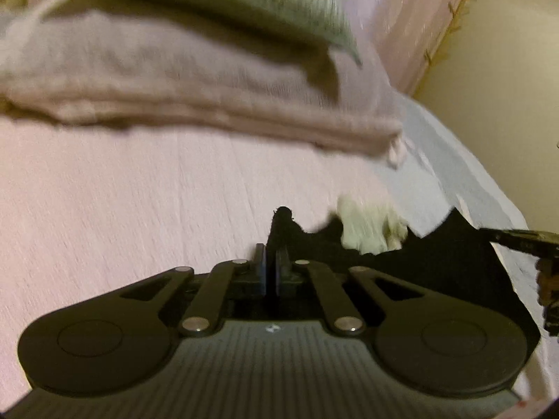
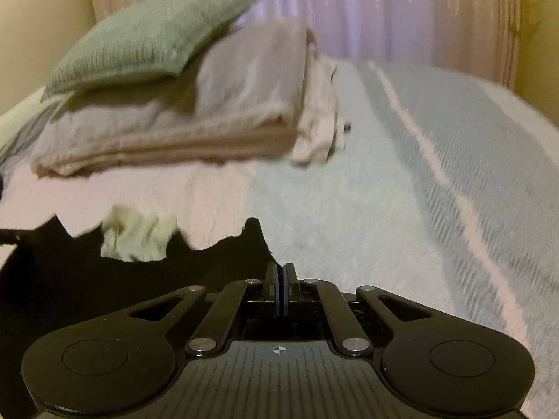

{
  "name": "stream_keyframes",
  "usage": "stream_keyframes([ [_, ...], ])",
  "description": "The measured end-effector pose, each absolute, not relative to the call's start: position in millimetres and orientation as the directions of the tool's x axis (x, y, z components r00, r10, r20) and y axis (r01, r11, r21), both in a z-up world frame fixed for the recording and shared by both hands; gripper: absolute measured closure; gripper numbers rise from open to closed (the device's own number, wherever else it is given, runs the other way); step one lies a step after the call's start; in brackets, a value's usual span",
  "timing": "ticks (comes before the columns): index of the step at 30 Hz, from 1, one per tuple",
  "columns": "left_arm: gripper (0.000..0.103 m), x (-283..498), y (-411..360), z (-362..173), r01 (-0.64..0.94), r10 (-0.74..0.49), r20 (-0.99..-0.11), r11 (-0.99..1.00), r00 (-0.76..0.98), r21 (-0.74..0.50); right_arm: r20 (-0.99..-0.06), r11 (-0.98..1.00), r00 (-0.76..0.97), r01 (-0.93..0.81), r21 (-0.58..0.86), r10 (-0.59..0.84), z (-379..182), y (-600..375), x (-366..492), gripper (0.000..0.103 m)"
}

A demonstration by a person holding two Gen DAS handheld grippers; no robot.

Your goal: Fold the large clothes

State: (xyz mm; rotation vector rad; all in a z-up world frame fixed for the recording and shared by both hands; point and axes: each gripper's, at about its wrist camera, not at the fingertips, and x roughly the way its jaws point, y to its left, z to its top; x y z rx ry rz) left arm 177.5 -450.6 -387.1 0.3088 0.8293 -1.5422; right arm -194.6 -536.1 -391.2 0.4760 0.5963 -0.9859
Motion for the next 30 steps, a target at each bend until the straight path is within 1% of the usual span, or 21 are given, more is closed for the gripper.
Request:
stream_keyframes([
  [3,0.101,183,-461,-386,0.953,-0.760,-0.638,0.088,-0.123,-0.289,-0.647,0.466,0.405,0.881,0.086,-0.646,-393,-544,-190,0.103],
  [5,0.100,181,-478,-400,0.958,-0.707,-0.699,0.115,-0.108,-0.264,-0.703,0.457,0.377,0.886,0.082,-0.604,-410,-559,-179,0.103],
  [6,0.098,177,-483,-412,0.969,-0.656,-0.749,0.114,-0.094,-0.221,-0.744,0.450,0.352,0.890,0.078,-0.568,-420,-565,-174,0.103],
  [7,0.090,174,-486,-421,0.976,-0.620,-0.782,0.122,-0.066,-0.179,-0.789,0.435,0.306,0.899,0.055,-0.532,-434,-571,-168,0.103],
  [8,0.088,172,-483,-421,0.979,-0.619,-0.785,0.135,-0.038,-0.154,-0.816,0.425,0.272,0.905,0.035,-0.510,-439,-574,-166,0.103],
  [9,0.078,174,-480,-415,0.978,-0.625,-0.781,0.148,-0.025,-0.150,-0.822,0.410,0.247,0.912,0.017,-0.513,-438,-572,-166,0.103],
  [10,0.067,178,-473,-406,0.974,-0.629,-0.777,0.163,-0.023,-0.160,-0.815,0.398,0.236,0.917,0.007,-0.529,-431,-568,-169,0.095],
  [11,0.066,185,-464,-396,0.968,-0.630,-0.776,0.183,-0.020,-0.174,-0.811,0.380,0.222,0.925,0.000,-0.541,-422,-562,-173,0.083],
  [13,0.068,195,-441,-374,0.954,-0.636,-0.771,0.219,-0.019,-0.204,-0.785,0.351,0.230,0.936,0.017,-0.576,-397,-538,-186,0.080],
  [15,0.071,196,-406,-353,0.941,-0.643,-0.764,0.219,-0.059,-0.256,-0.752,0.383,0.321,0.918,0.099,-0.576,-374,-505,-195,0.080],
  [18,0.072,176,-350,-340,0.925,-0.627,-0.763,0.173,-0.161,-0.338,-0.760,0.447,0.445,0.865,0.227,-0.474,-370,-450,-198,0.080],
  [19,0.079,170,-339,-346,0.922,-0.603,-0.775,0.162,-0.189,-0.351,-0.786,0.448,0.452,0.858,0.253,-0.422,-380,-438,-199,0.080],
  [21,0.092,167,-327,-372,0.930,-0.512,-0.846,0.221,-0.147,-0.295,-0.851,0.386,0.368,0.896,0.218,-0.374,-408,-424,-208,0.080],
  [22,0.095,173,-321,-381,0.921,-0.477,-0.873,0.284,-0.106,-0.267,-0.869,0.326,0.309,0.927,0.184,-0.387,-418,-419,-221,0.083],
  [24,0.095,191,-306,-379,0.862,-0.466,-0.883,0.424,-0.056,-0.279,-0.853,0.174,0.311,0.950,0.261,-0.418,-414,-413,-251,0.084],
  [25,0.086,197,-294,-370,0.817,-0.491,-0.871,0.489,-0.029,-0.304,-0.837,0.091,0.334,0.940,0.329,-0.433,-407,-408,-264,0.081],
  [26,0.080,200,-282,-360,0.780,-0.511,-0.859,0.532,-0.014,-0.329,-0.826,0.024,0.356,0.923,0.385,-0.437,-403,-403,-274,0.071],
  [27,0.070,199,-274,-353,0.747,-0.528,-0.849,0.555,-0.023,-0.365,-0.815,-0.032,0.387,0.896,0.442,-0.431,-400,-396,-282,0.064],
  [28,0.061,196,-267,-347,0.718,-0.546,-0.837,0.569,-0.034,-0.401,-0.796,-0.096,0.432,0.853,0.514,-0.423,-400,-385,-288,0.050],
  [29,0.054,192,-263,-343,0.684,-0.567,-0.822,0.581,-0.049,-0.441,-0.779,-0.146,0.465,0.812,0.564,-0.421,-403,-376,-291,0.044],
  [30,0.039,189,-261,-343,0.649,-0.586,-0.808,0.588,-0.070,-0.483,-0.767,-0.181,0.489,0.782,0.597,-0.416,-407,-371,-293,0.044],
])
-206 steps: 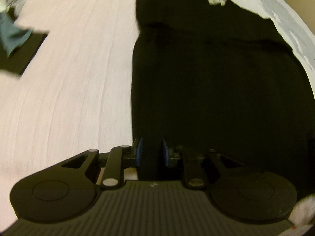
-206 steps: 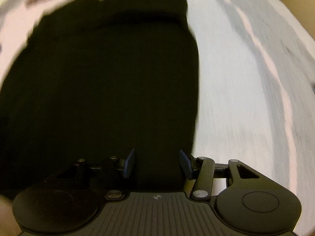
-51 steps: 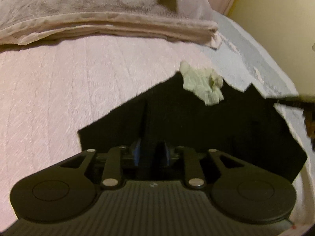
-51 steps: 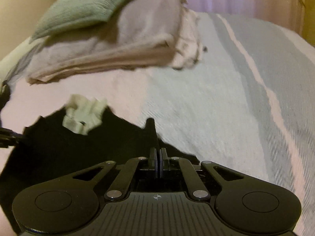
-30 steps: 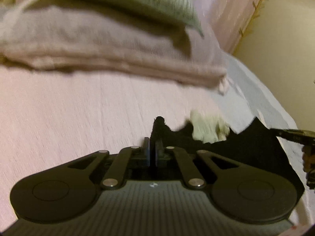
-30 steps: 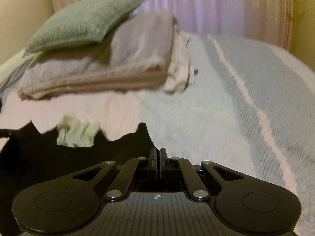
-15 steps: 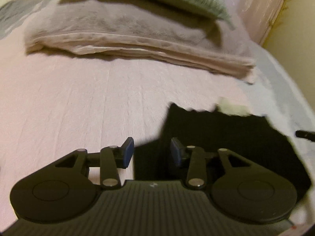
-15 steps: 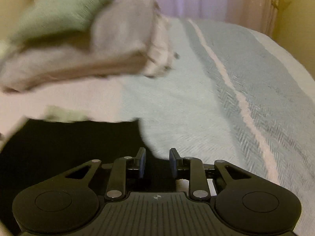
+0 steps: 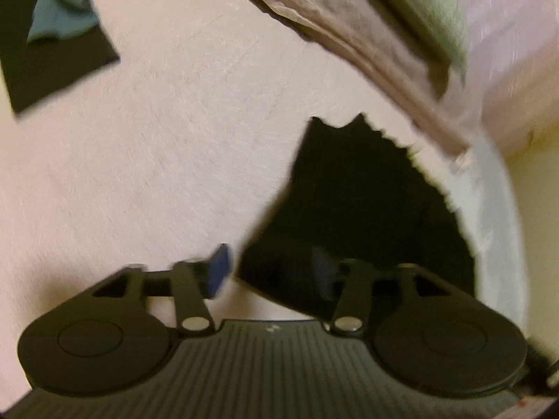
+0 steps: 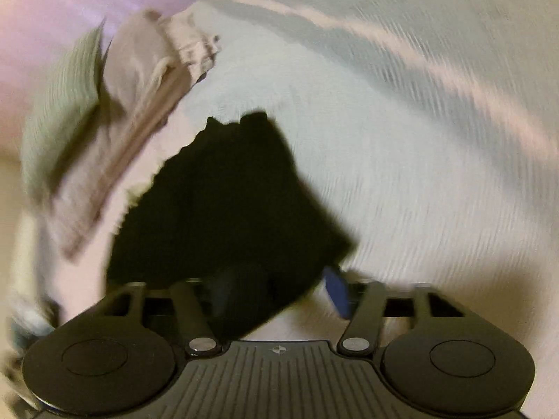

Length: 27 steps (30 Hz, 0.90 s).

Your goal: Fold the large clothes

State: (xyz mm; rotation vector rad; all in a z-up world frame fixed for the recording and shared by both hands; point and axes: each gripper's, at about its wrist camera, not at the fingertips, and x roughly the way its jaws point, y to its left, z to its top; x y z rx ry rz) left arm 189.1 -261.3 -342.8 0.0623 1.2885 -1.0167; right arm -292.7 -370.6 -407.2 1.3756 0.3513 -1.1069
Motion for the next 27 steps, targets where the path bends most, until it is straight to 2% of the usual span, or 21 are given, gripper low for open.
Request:
stream_keyframes([
  [1,0.032,184,-264,-347,0.618,-0.595,-0.798,0.594,-0.092,-0.515,-0.757,-0.220,0.512,0.749,0.625,-0.406,-416,-366,-291,0.044],
  [3,0.033,177,-270,-362,0.572,-0.593,-0.796,0.614,-0.122,-0.544,-0.744,-0.284,0.520,0.703,0.652,-0.419,-429,-368,-290,0.045],
  [5,0.040,172,-277,-380,0.537,-0.589,-0.795,0.627,-0.148,-0.564,-0.703,-0.344,0.512,0.628,0.698,-0.493,-441,-372,-294,0.045],
  [6,0.055,171,-279,-389,0.528,-0.571,-0.807,0.644,-0.150,-0.554,-0.680,-0.351,0.518,0.596,0.722,-0.519,-444,-376,-296,0.046],
  [7,0.076,172,-278,-396,0.522,-0.559,-0.818,0.661,-0.136,-0.539,-0.661,-0.338,0.518,0.586,0.736,-0.543,-447,-380,-296,0.063],
  [8,0.087,175,-274,-400,0.519,-0.554,-0.824,0.674,-0.116,-0.526,-0.682,-0.335,0.497,0.616,0.713,-0.537,-450,-389,-294,0.100],
  [9,0.100,180,-271,-403,0.504,-0.558,-0.822,0.680,-0.117,-0.533,-0.707,-0.335,0.475,0.648,0.684,-0.524,-449,-393,-295,0.099],
  [11,0.100,188,-259,-399,0.478,-0.605,-0.787,0.660,-0.119,-0.579,-0.680,-0.327,0.468,0.629,0.705,-0.564,-444,-393,-305,0.099],
  [13,0.100,190,-257,-386,0.559,-0.640,-0.764,0.604,-0.085,-0.568,-0.660,-0.269,0.440,0.668,0.694,-0.609,-431,-385,-308,0.100],
  [15,0.099,194,-257,-395,0.572,-0.630,-0.771,0.601,-0.091,-0.559,-0.673,-0.278,0.399,0.691,0.667,-0.622,-432,-379,-311,0.101],
  [18,0.098,181,-268,-411,0.664,-0.551,-0.830,0.592,-0.080,-0.457,-0.738,-0.347,0.378,0.702,0.622,-0.559,-457,-381,-313,0.100],
  [20,0.096,165,-275,-394,0.741,-0.533,-0.846,0.557,-0.027,-0.375,-0.762,-0.297,0.365,0.762,0.575,-0.535,-439,-387,-307,0.093],
  [22,0.094,149,-277,-370,0.797,-0.507,-0.860,0.543,0.059,-0.266,-0.800,-0.203,0.301,0.866,0.458,-0.519,-410,-386,-294,0.085],
  [24,0.092,131,-273,-344,0.846,-0.501,-0.848,0.516,0.171,-0.133,-0.819,-0.091,0.197,0.953,0.289,-0.539,-384,-377,-273,0.082],
  [27,0.087,105,-280,-320,0.899,-0.548,-0.803,0.437,0.234,-0.036,-0.766,0.132,0.168,0.985,0.109,-0.620,-364,-358,-230,0.079],
])
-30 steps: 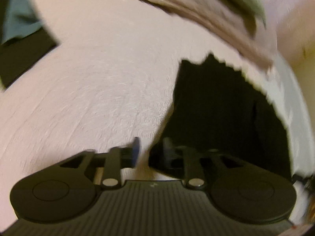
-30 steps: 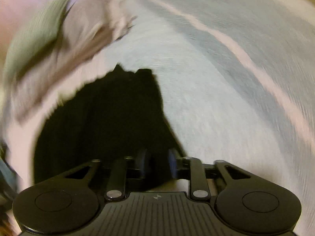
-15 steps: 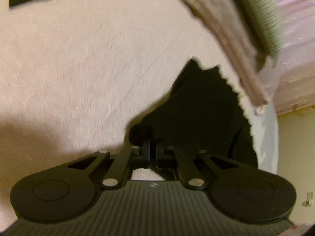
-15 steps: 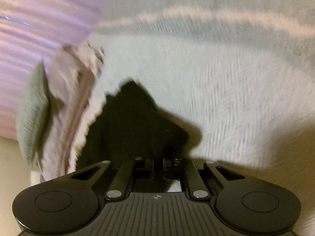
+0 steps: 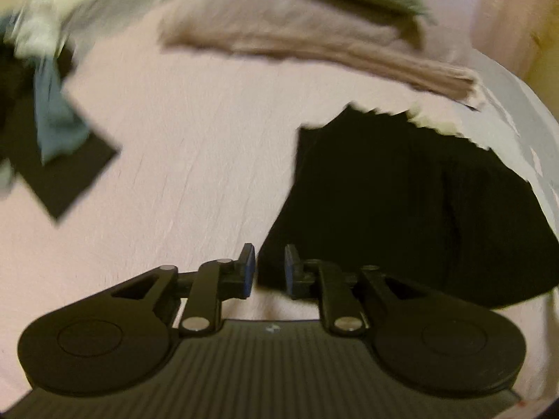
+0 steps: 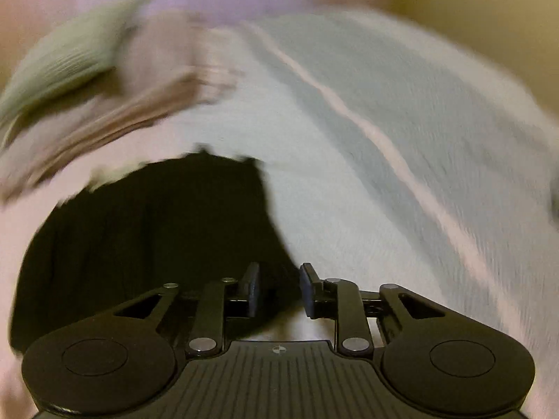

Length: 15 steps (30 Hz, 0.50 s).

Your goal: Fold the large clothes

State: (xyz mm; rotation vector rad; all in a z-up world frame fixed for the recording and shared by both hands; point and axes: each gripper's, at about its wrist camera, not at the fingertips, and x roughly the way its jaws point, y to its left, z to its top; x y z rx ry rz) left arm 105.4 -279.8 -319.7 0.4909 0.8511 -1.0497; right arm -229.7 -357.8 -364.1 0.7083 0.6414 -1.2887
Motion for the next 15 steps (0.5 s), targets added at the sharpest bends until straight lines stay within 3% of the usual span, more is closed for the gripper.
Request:
stream_keyframes([
  [1,0.081,99,-287,-321,0.917,-0.561,-0.800,0.398,0.212,-0.036,-0.759,0.186,0.190,0.978,0.093,-0.623,-367,-353,-220,0.078],
  [4,0.079,83,-317,-348,0.952,-0.517,-0.839,0.305,0.170,0.005,-0.811,0.348,0.243,0.936,0.052,-0.532,-403,-354,-192,0.078],
  [7,0.079,85,-332,-373,0.946,-0.400,-0.892,0.316,0.209,0.079,-0.843,0.332,0.160,0.943,-0.023,-0.513,-432,-354,-205,0.078],
  [10,0.080,87,-324,-360,0.932,-0.358,-0.904,0.348,0.234,0.103,-0.865,0.200,0.189,0.974,0.105,-0.466,-423,-355,-239,0.078],
  [15,0.077,60,-306,-311,0.915,-0.310,-0.926,0.396,0.214,0.079,-0.895,0.175,0.182,0.977,0.119,-0.408,-370,-331,-223,0.077],
])
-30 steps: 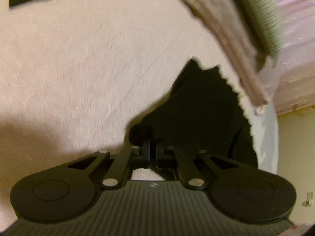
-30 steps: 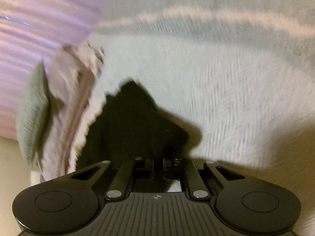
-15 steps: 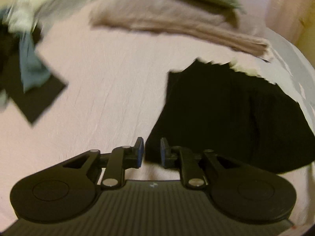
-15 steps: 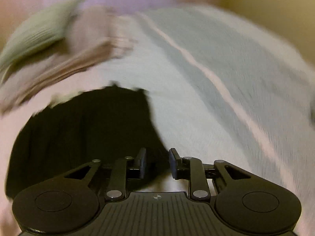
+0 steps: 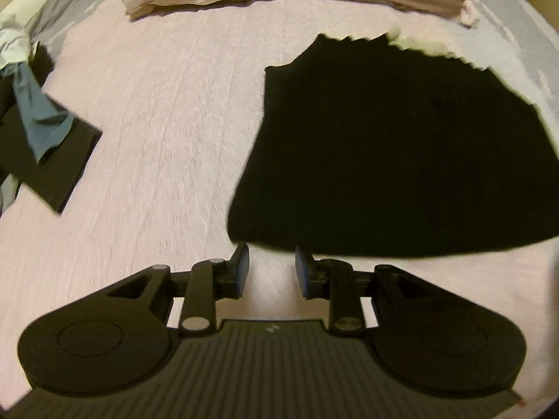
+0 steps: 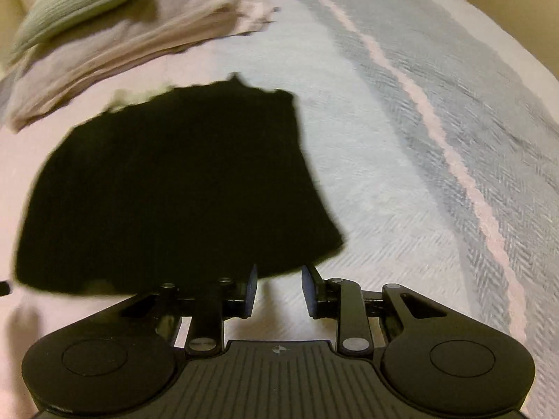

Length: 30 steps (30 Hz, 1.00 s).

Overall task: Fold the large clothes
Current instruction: 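Open both grippers and lift them off the flattened sweater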

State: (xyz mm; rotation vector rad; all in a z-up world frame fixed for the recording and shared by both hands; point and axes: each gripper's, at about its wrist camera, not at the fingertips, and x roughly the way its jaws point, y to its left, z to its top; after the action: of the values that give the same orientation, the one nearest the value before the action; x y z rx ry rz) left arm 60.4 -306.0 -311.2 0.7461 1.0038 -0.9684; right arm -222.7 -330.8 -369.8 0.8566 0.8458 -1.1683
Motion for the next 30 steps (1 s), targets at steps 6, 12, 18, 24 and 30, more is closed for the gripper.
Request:
stream_keyframes([
  [6,0.069,17,-282,-265,0.919,-0.327,-0.925,0.391,0.191,0.052,-0.900,0.251,0.257,0.952,0.174,-0.352,-333,-287,-196,0.070],
  [12,0.067,-3,-268,-250,0.919,-0.345,-0.924,0.394,0.162,0.014,-0.911,0.286,0.257,0.944,0.166,-0.322,-333,-271,-183,0.067],
  [18,0.065,-14,-258,-243,0.919,-0.348,-0.924,0.394,0.158,0.009,-0.902,0.304,0.277,0.936,0.176,-0.331,-322,-264,-183,0.067],
  [24,0.063,-21,-257,-240,0.918,-0.352,-0.922,0.397,0.163,0.010,-0.897,0.308,0.287,0.934,0.184,-0.336,-318,-264,-189,0.066],
  [30,0.063,-26,-261,-243,0.920,-0.346,-0.924,0.392,0.166,0.019,-0.895,0.304,0.293,0.933,0.192,-0.335,-318,-266,-191,0.066],
])
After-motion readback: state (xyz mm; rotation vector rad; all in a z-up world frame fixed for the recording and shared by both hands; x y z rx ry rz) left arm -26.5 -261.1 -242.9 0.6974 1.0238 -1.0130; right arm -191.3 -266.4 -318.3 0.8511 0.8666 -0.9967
